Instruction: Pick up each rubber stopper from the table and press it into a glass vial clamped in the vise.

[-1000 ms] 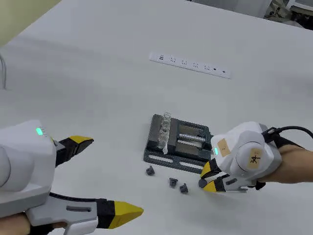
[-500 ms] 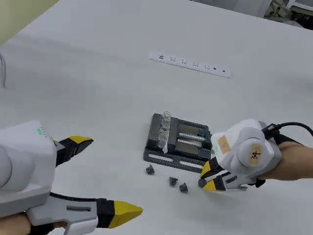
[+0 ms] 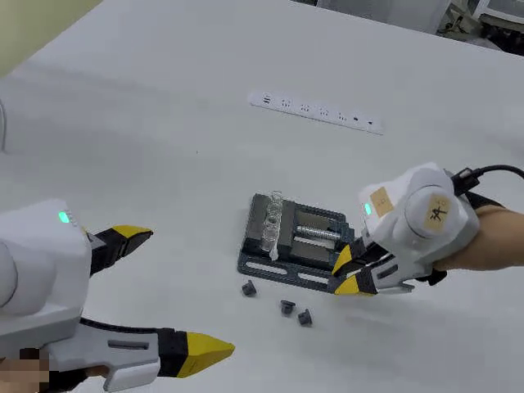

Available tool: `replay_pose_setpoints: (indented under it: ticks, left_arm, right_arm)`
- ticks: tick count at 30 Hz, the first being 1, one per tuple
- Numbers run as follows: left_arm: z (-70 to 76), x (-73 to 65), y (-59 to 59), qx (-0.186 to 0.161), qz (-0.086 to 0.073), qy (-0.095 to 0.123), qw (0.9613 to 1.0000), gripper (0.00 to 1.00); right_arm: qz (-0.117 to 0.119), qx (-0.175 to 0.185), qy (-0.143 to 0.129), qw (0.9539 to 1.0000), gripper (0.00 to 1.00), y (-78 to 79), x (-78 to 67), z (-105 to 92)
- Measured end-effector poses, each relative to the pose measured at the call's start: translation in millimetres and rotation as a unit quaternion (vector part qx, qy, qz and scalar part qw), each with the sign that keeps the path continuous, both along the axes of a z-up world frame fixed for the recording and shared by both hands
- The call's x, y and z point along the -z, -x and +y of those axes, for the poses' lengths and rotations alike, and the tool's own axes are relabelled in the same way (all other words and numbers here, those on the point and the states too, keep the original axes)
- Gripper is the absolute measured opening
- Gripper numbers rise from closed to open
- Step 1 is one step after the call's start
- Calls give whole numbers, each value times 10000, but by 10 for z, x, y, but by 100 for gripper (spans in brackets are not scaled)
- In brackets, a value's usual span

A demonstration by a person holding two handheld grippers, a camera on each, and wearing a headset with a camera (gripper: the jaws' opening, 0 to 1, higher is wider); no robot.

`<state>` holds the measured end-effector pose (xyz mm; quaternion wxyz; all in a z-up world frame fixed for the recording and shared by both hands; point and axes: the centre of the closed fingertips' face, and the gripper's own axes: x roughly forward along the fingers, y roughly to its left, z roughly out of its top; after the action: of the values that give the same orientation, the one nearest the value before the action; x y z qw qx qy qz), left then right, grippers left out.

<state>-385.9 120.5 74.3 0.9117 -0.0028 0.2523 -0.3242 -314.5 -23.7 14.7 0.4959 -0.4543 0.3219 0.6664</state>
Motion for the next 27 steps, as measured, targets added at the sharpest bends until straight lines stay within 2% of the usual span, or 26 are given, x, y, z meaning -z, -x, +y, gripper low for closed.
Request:
replay_pose_setpoints:
  ticks: [2, 14, 21, 27]
  left_arm:
    - [9, -4, -6, 6, -4, -3, 10000, 97]
    - [26, 2, -30, 3, 24, -30, 10000, 97]
    - [15, 7, -61, -22, 43, -8, 10000, 97]
    - [34, 46, -83, -53, 79, 13, 10000, 97]
  right_arm:
    - [47, 30, -60, 10000, 7, -28, -64, 46]
    - [-28, -107, -97, 9999, 6, -368, -354, 287]
    - [-115, -145, -145, 9997, 6, -603, -473, 464]
    - [-168, -241, -161, 9994, 6, -712, -535, 641]
